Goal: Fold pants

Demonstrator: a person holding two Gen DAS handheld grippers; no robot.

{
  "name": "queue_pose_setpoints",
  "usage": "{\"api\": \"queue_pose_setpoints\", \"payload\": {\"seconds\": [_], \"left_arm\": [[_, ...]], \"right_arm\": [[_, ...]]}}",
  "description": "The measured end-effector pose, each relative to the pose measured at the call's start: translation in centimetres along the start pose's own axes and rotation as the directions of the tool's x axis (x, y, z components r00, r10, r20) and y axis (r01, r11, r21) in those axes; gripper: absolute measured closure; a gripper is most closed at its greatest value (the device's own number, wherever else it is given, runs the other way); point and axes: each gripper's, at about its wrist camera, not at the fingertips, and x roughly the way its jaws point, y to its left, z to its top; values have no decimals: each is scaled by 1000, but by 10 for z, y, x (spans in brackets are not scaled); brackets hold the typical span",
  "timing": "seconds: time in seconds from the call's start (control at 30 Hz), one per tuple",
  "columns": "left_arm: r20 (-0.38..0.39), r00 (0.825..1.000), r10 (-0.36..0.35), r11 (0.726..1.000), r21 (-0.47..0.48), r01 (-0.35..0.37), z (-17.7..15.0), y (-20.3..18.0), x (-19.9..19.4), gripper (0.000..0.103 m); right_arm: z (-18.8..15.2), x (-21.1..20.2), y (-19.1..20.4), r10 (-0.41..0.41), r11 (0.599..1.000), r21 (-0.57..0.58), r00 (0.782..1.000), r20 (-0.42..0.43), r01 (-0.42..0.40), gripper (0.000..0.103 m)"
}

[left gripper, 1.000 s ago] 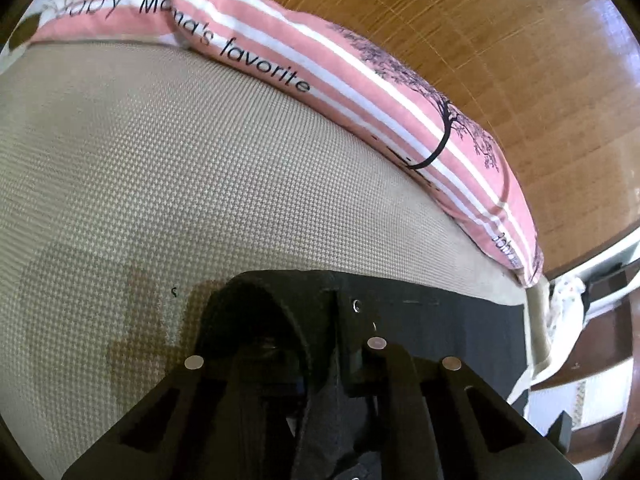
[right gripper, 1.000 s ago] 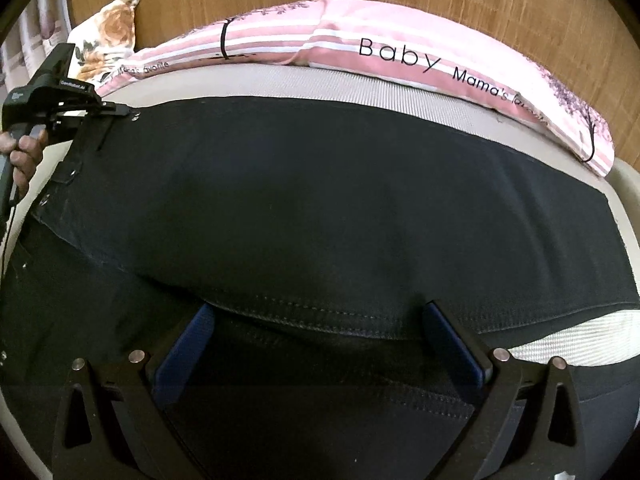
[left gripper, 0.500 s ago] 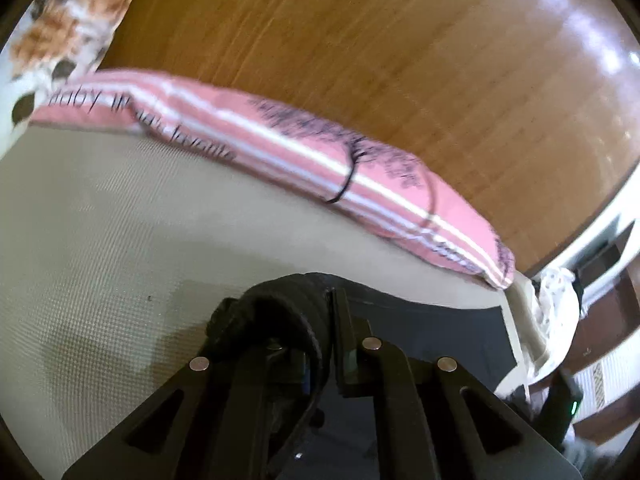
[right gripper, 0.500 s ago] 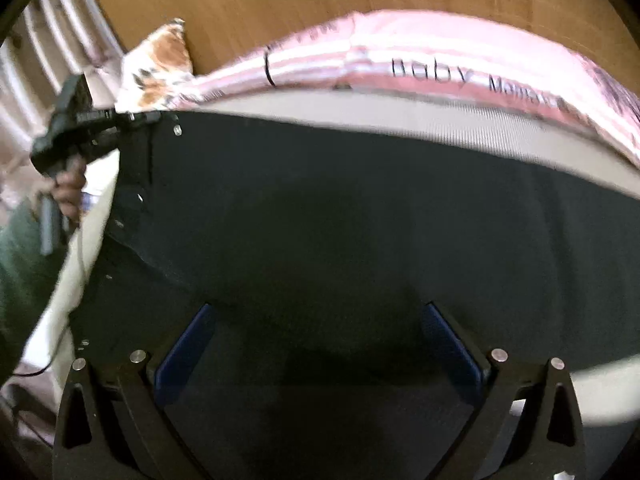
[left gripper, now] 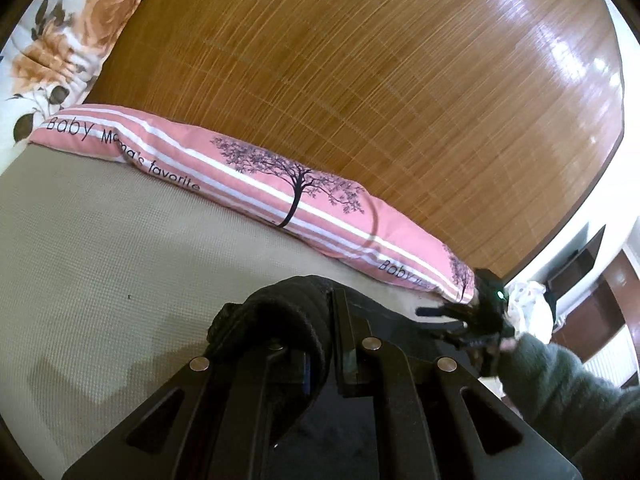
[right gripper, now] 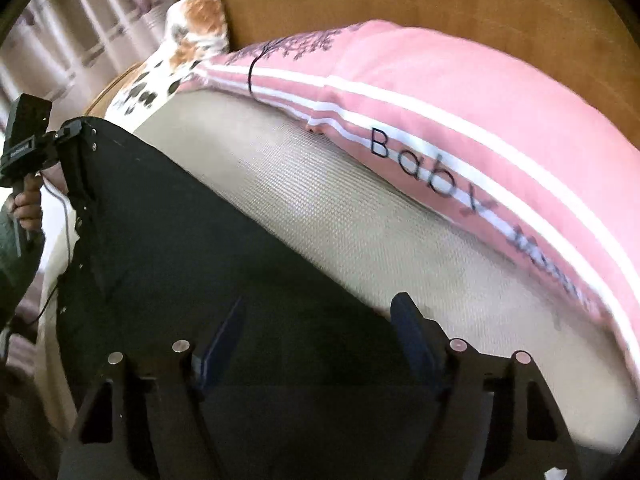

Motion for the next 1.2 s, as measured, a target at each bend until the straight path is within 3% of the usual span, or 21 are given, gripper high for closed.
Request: {"api": "queue_pose_setpoints", "payload": {"seconds": [0.2, 0.37, 0.53, 0.8, 0.9, 1.03, 1.2], "left_arm": [[6, 1000, 19, 1000, 2, -19, -1, -4, -2, 95], [9, 999, 36, 999, -3, -36, -1, -6, -1, 95], [3, 998, 55, 998, -7, -55, 0, -5, 2, 95], [-8, 996, 87, 996, -6, -87, 0, 2, 10, 95], [-15, 994, 107, 994, -5, -107, -1, 7, 16, 95], [-10, 990, 143, 990, 19, -142, -1, 7, 20, 95], [8, 989, 145, 988, 45, -145, -4, 1, 8, 95]], "right_arm": [[21, 27, -7, 132, 987, -83, 986, -101, -141, 41], [15, 37, -1, 212, 965, -119, 963, -164, -233, 49], [9, 32, -8, 212, 963, -128, 961, -177, -236, 72], [-3, 32, -18, 124, 983, -111, 977, -174, -145, 73], [-5, 29, -7, 71, 986, -141, 987, -142, -91, 91], [-13, 11, 7, -31, 989, -148, 995, -93, 16, 95], [-27, -23, 38, -168, 975, -154, 985, -31, 161, 96]]}}
